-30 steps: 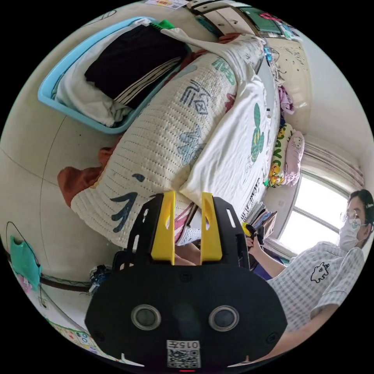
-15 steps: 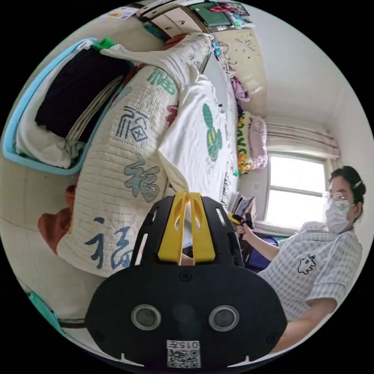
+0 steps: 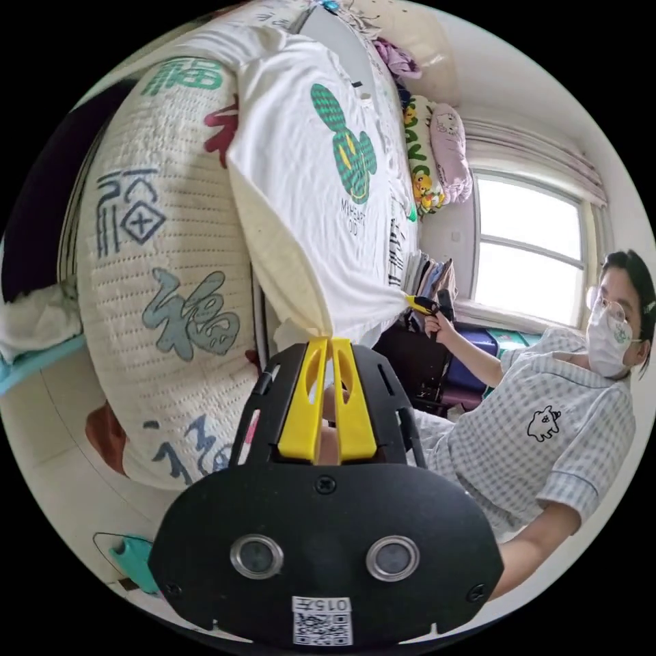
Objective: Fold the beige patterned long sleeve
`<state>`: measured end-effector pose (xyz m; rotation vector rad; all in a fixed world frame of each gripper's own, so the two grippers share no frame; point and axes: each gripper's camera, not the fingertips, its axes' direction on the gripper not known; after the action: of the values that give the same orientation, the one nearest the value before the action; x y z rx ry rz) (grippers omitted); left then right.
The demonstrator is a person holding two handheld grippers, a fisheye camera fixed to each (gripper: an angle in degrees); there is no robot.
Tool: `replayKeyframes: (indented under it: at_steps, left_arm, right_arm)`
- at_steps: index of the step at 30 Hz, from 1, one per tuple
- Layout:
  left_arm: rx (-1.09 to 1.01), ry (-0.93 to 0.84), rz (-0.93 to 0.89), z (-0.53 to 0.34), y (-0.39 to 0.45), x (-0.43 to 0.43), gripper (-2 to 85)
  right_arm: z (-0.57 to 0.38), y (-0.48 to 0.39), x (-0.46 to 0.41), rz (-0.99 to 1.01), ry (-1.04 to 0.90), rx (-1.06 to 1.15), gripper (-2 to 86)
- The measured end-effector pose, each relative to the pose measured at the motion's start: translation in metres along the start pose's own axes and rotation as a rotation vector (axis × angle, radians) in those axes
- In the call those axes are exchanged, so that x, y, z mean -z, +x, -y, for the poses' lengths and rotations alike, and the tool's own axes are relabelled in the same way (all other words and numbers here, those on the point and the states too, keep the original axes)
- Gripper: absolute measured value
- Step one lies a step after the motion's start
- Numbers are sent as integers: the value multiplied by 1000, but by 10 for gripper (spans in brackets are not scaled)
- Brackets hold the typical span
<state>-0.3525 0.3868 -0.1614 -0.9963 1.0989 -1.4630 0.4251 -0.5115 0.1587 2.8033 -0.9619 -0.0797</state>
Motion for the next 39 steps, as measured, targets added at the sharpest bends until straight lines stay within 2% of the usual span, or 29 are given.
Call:
replayKeyframes:
  at_steps: [5,8,10,11,13,15,17,19,22,30,39]
  left_arm:
    - [314,174,-173,-34,2,36,-3]
    - [419,207,-44,-41,2,45,2]
    - [468,197,-29,-37,-18,29,20]
    - [477,202,-42,-37,-22,24,27]
    - [421,198,-118,-30,-26,4,106]
    - [353,141,-94,-22,-15,-9,115]
    - [308,108,-21,-16,-2,-15,95]
    - [304,66,70,-9,7,-15,34]
    - [325,56,110,-7,14,-7,4]
    - [380,43,200,-9,34,-6,-5]
    - [424,-4,295,6,50,-33,-4]
  right_arm:
    - [-29,0,19,1,-157,2,-2]
    - [-30,11,19,-45,-153,3,-1]
    - [-23,26,2,-75,-162,-39,-1]
    - [-18,35,-13,-106,-175,-47,-1]
    - [-14,47,-37,-183,-212,-36,-1]
    - [-12,60,-55,-215,-230,-36,-1]
    - [-11,77,-68,-180,-228,-45,-1]
    - [-13,88,-74,-189,-222,-40,-1]
    - [-18,107,-78,-195,-212,-23,-1]
    - [-28,166,-118,-251,-237,8,-1]
    - [-10,243,-205,-389,-289,36,1]
